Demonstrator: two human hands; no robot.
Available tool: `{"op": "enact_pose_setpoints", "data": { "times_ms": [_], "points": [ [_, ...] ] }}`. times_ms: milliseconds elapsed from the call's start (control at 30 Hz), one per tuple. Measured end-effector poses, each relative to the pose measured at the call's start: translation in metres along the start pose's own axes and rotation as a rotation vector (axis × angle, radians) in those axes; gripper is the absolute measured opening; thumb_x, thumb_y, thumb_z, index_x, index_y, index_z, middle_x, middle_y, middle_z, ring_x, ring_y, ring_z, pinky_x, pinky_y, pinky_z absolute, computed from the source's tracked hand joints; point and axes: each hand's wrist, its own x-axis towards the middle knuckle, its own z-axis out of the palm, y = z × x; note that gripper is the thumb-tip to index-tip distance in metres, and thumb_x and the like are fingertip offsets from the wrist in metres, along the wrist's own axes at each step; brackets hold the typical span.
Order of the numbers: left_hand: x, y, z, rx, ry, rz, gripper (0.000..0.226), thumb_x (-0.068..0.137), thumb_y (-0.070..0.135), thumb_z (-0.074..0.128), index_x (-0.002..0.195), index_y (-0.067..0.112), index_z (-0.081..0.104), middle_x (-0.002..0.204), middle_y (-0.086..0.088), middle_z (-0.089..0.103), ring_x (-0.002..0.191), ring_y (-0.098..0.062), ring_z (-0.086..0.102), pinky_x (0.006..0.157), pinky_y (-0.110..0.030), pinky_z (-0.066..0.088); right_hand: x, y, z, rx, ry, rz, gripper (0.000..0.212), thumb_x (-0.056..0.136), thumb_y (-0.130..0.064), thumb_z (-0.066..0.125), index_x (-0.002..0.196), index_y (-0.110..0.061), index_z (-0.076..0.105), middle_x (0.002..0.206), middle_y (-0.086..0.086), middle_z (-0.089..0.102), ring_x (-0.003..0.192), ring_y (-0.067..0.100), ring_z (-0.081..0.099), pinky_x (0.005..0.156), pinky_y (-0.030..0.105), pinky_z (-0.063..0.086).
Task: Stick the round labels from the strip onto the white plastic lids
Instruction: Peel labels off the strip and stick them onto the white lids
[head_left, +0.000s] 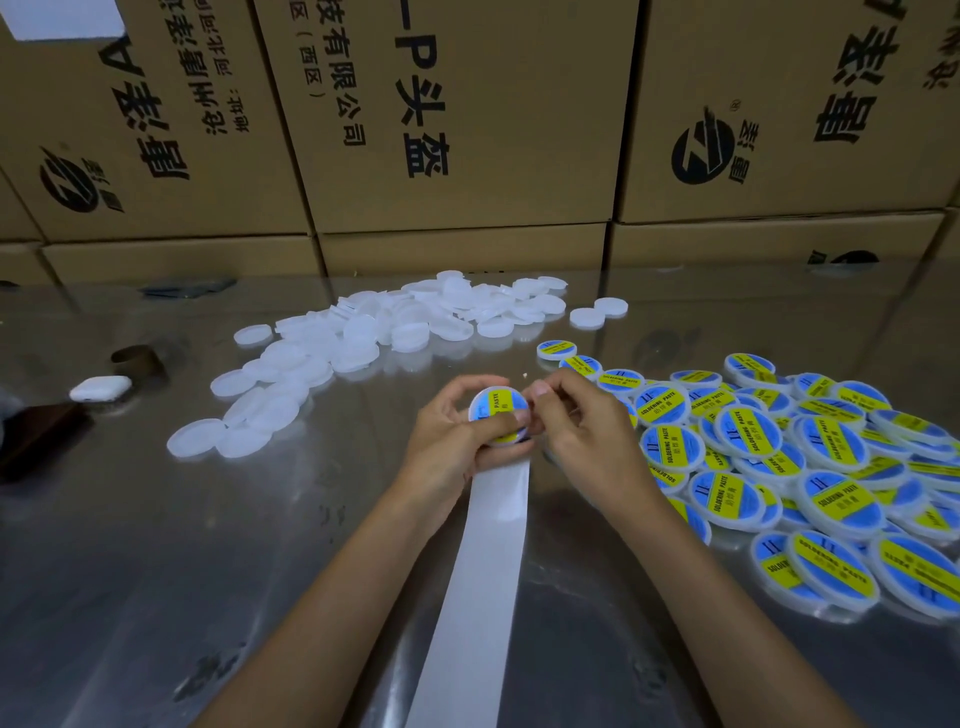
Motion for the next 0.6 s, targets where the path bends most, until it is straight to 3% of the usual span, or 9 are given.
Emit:
{"op": "enact_pose_setpoints", "data": {
  "times_ms": [133,233,333,500,600],
  "points": [
    [0.0022,0.0009,-0.0039,0.005,0.102,0.03,0.025,0.083,0.008,0.078,0.107,0.005,0.068,0.093,-0.013,0.075,0.082,-0.026,0.076,0.061,-0.031,0.061,-0.0035,-0.0018,0.0045,0.009,-0.106,-0.027,0.014,0.084,-0.008,0.068,0.095,-0.016,0.064,0.083,0.0,0.063,0.071,0.008,0.057,0.065,0.024,0.049],
    [0.0033,-0.0002,-0.0039,0.039,0.108,0.039,0.014,0.095,0.016,0.065,0.105,0.007,0.07,0.089,-0.01,0.076,0.078,-0.023,0.076,0.059,-0.031,0.06,-0.0061,0.0004,0.0092,-0.053,-0.101,-0.052,0.033,0.073,-0.021,0.083,0.096,-0.021,0.059,0.086,-0.008,0.059,0.075,0.001,0.056,0.065,0.012,0.043],
    [0.0044,0.0013,-0.0008,0.019,0.095,0.013,0.02,0.103,0.016,0.052,0.104,0.007,0.07,0.095,-0.016,0.074,0.082,-0.026,0.075,0.062,-0.036,0.062,-0.0058,0.0017,0.0103,-0.096,-0.042,-0.091,0.041,0.068,-0.028,0.087,0.096,-0.023,0.058,0.088,-0.013,0.057,0.08,-0.001,0.054,0.065,0.009,0.041],
    [0.0025,0.0061,0.0032,-0.153,-0.022,-0.076,0.029,0.106,0.01,0.039,0.118,-0.003,0.063,0.112,-0.025,0.069,0.093,-0.035,0.072,0.071,-0.041,0.064,-0.006,0.0018,0.0072,-0.27,-0.004,-0.141,0.049,0.063,-0.048,0.083,0.099,-0.033,0.054,0.098,-0.019,0.052,0.094,-0.001,0.05,0.07,0.019,0.046],
    [0.0016,0.0081,0.0041,-0.214,-0.105,-0.123,0.034,0.106,0.008,0.036,0.129,0.0,0.059,0.122,-0.024,0.068,0.097,-0.035,0.072,0.075,-0.04,0.063,-0.0052,0.0022,0.0073,-0.339,0.05,-0.136,0.049,0.064,-0.053,0.082,0.1,-0.029,0.057,0.099,-0.018,0.052,0.095,0.003,0.05,0.074,0.03,0.049]
  ]
}}
